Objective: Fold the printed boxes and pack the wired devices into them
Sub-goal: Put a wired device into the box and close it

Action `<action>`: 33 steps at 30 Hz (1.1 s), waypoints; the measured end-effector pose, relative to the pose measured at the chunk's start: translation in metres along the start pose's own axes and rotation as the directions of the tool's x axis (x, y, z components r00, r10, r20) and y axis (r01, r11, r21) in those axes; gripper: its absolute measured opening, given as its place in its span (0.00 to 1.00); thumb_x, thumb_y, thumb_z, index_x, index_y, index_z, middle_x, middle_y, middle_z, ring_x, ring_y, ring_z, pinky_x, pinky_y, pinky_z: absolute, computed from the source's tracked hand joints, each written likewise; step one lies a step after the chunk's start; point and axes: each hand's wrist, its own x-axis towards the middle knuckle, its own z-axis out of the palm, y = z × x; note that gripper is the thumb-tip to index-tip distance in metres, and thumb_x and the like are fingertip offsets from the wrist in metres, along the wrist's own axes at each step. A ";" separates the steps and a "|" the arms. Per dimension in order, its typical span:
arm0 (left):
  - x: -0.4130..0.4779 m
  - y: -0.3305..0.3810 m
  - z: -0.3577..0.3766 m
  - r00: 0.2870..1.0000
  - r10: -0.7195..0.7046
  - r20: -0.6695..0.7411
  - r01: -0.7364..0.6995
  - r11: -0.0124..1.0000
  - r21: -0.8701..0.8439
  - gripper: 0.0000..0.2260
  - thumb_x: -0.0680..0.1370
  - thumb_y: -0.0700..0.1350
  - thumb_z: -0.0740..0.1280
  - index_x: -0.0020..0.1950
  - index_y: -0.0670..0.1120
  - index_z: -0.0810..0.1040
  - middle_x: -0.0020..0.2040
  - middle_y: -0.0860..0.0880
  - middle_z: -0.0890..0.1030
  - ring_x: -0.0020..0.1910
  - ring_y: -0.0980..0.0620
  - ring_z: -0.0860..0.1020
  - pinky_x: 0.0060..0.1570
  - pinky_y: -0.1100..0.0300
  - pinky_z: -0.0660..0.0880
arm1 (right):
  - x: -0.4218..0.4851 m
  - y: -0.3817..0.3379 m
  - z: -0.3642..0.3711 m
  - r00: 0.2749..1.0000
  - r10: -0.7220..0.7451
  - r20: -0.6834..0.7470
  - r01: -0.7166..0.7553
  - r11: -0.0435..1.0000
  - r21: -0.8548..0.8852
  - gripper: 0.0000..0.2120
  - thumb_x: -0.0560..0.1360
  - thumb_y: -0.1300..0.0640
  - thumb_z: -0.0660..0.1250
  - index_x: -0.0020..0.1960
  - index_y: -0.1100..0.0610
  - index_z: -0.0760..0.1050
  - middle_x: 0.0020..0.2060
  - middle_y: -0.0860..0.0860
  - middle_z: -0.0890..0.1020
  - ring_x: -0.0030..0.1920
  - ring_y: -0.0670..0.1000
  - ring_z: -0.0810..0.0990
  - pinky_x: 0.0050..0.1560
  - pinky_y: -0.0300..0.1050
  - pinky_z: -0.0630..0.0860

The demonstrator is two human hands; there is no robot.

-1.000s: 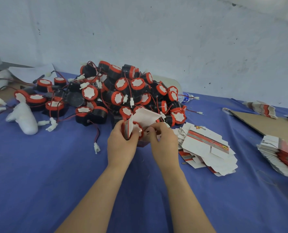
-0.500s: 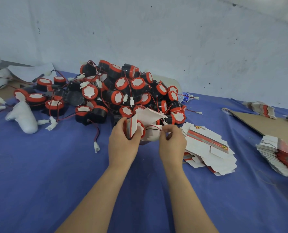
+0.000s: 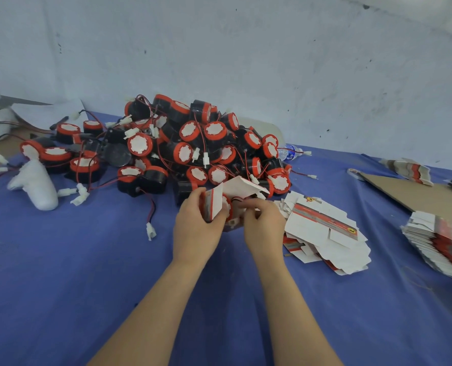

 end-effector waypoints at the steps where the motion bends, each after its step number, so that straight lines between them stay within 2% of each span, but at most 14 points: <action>1: 0.001 0.000 -0.001 1.000 -0.010 -0.010 0.010 1.000 -0.014 0.18 0.75 0.52 0.69 0.65 0.52 0.73 0.53 0.58 0.76 0.50 0.61 0.74 0.41 0.73 0.68 | 0.000 -0.001 0.000 0.999 -0.018 0.043 0.020 0.999 -0.047 0.16 0.76 0.69 0.58 0.48 0.55 0.83 0.45 0.47 0.76 0.48 0.47 0.75 0.45 0.31 0.67; 3: 0.002 -0.001 -0.003 0.998 -0.052 -0.037 0.049 0.995 -0.082 0.12 0.75 0.50 0.70 0.58 0.54 0.74 0.48 0.59 0.77 0.45 0.66 0.75 0.37 0.76 0.70 | -0.002 -0.005 0.001 0.988 -0.098 0.123 0.111 0.988 -0.108 0.14 0.74 0.68 0.60 0.48 0.57 0.83 0.44 0.47 0.76 0.43 0.44 0.74 0.41 0.26 0.66; 5: 0.004 -0.002 -0.006 0.994 -0.090 -0.065 0.080 0.987 -0.139 0.09 0.76 0.49 0.70 0.53 0.55 0.73 0.45 0.59 0.77 0.43 0.72 0.74 0.37 0.78 0.69 | -0.005 -0.010 0.003 0.964 -0.188 0.187 0.211 0.971 -0.112 0.12 0.73 0.66 0.64 0.50 0.56 0.82 0.45 0.49 0.78 0.43 0.44 0.74 0.42 0.26 0.67; 8: 0.006 -0.003 -0.008 0.985 -0.129 -0.112 0.106 0.976 -0.190 0.09 0.76 0.49 0.69 0.52 0.56 0.72 0.44 0.60 0.77 0.42 0.70 0.75 0.36 0.78 0.68 | -0.010 -0.012 0.009 0.923 -0.281 0.262 0.332 0.927 -0.176 0.11 0.74 0.59 0.67 0.55 0.53 0.81 0.49 0.48 0.82 0.51 0.48 0.73 0.49 0.36 0.67; 11: 0.007 -0.002 -0.008 0.977 -0.148 -0.151 0.113 0.969 -0.222 0.10 0.76 0.48 0.69 0.54 0.55 0.71 0.46 0.60 0.76 0.44 0.65 0.75 0.41 0.72 0.69 | -0.012 -0.010 0.011 0.900 -0.325 0.291 0.409 0.861 -0.303 0.10 0.74 0.50 0.68 0.54 0.50 0.81 0.50 0.47 0.81 0.54 0.50 0.69 0.50 0.41 0.64; 14: 0.007 -0.002 -0.008 0.978 -0.138 -0.155 0.102 0.970 -0.221 0.10 0.76 0.49 0.69 0.54 0.54 0.71 0.47 0.59 0.76 0.47 0.61 0.75 0.42 0.70 0.69 | -0.011 -0.008 0.013 0.906 -0.347 0.242 0.412 0.852 -0.322 0.13 0.77 0.47 0.66 0.54 0.53 0.82 0.53 0.47 0.75 0.54 0.49 0.65 0.51 0.37 0.60; 16: 0.006 -0.001 -0.006 0.984 -0.109 -0.141 0.080 0.978 -0.195 0.10 0.76 0.49 0.69 0.55 0.53 0.71 0.49 0.56 0.77 0.47 0.59 0.76 0.40 0.73 0.69 | -0.011 -0.009 0.014 0.921 -0.356 0.157 0.385 0.887 -0.254 0.13 0.79 0.52 0.64 0.48 0.59 0.83 0.49 0.49 0.72 0.50 0.49 0.65 0.48 0.32 0.59; 19: 0.004 0.000 -0.005 0.992 -0.042 -0.118 0.024 0.988 -0.152 0.13 0.76 0.50 0.68 0.59 0.52 0.72 0.52 0.53 0.78 0.49 0.58 0.76 0.41 0.76 0.69 | -0.011 -0.009 0.013 0.951 -0.296 0.088 0.305 0.945 -0.120 0.10 0.79 0.59 0.64 0.42 0.62 0.80 0.40 0.52 0.77 0.38 0.45 0.70 0.38 0.30 0.64; 21: 0.002 0.001 -0.003 0.996 -0.012 -0.094 0.001 0.993 -0.120 0.16 0.75 0.50 0.69 0.62 0.52 0.72 0.55 0.53 0.77 0.52 0.58 0.75 0.43 0.74 0.68 | -0.010 -0.009 0.013 0.968 -0.226 0.111 0.229 0.973 -0.016 0.02 0.78 0.61 0.64 0.48 0.56 0.76 0.35 0.48 0.79 0.34 0.45 0.75 0.33 0.33 0.68; 23: 0.001 0.000 -0.003 0.996 0.000 -0.088 -0.008 0.995 -0.099 0.18 0.75 0.50 0.69 0.63 0.53 0.72 0.56 0.54 0.77 0.53 0.57 0.75 0.45 0.71 0.68 | -0.011 -0.008 0.012 0.965 -0.217 0.146 0.213 0.976 0.042 0.09 0.77 0.61 0.64 0.56 0.53 0.71 0.30 0.43 0.77 0.31 0.43 0.75 0.30 0.34 0.68; 25: 0.002 -0.001 -0.005 0.994 -0.003 -0.106 -0.009 0.994 -0.106 0.17 0.75 0.51 0.69 0.62 0.53 0.72 0.55 0.53 0.77 0.53 0.55 0.76 0.45 0.69 0.69 | -0.012 -0.008 0.012 0.948 -0.266 0.177 0.257 0.964 0.072 0.15 0.76 0.63 0.63 0.60 0.52 0.70 0.27 0.43 0.76 0.30 0.42 0.73 0.30 0.32 0.68; 27: 0.004 -0.003 -0.007 0.992 -0.024 -0.125 0.008 0.992 -0.122 0.18 0.74 0.53 0.68 0.61 0.52 0.71 0.54 0.51 0.77 0.52 0.54 0.76 0.44 0.67 0.70 | -0.014 -0.008 0.012 0.923 -0.324 0.206 0.306 0.945 0.117 0.17 0.75 0.61 0.63 0.62 0.48 0.72 0.29 0.41 0.78 0.33 0.41 0.76 0.33 0.30 0.70; 29: 0.006 -0.005 -0.008 0.988 -0.043 -0.146 0.025 0.993 -0.118 0.18 0.75 0.52 0.68 0.62 0.50 0.71 0.54 0.50 0.78 0.53 0.53 0.77 0.43 0.67 0.70 | -0.015 -0.009 0.012 0.902 -0.371 0.219 0.351 0.928 0.127 0.13 0.77 0.57 0.65 0.60 0.46 0.76 0.32 0.39 0.80 0.36 0.41 0.79 0.37 0.31 0.73; 33: 0.005 -0.003 -0.005 0.993 -0.022 -0.117 0.006 0.991 -0.131 0.17 0.75 0.49 0.69 0.63 0.51 0.72 0.55 0.52 0.77 0.53 0.55 0.76 0.44 0.71 0.69 | -0.012 -0.011 0.014 0.958 -0.276 0.081 0.262 0.953 0.152 0.07 0.78 0.55 0.66 0.53 0.54 0.80 0.45 0.47 0.79 0.41 0.47 0.80 0.43 0.35 0.76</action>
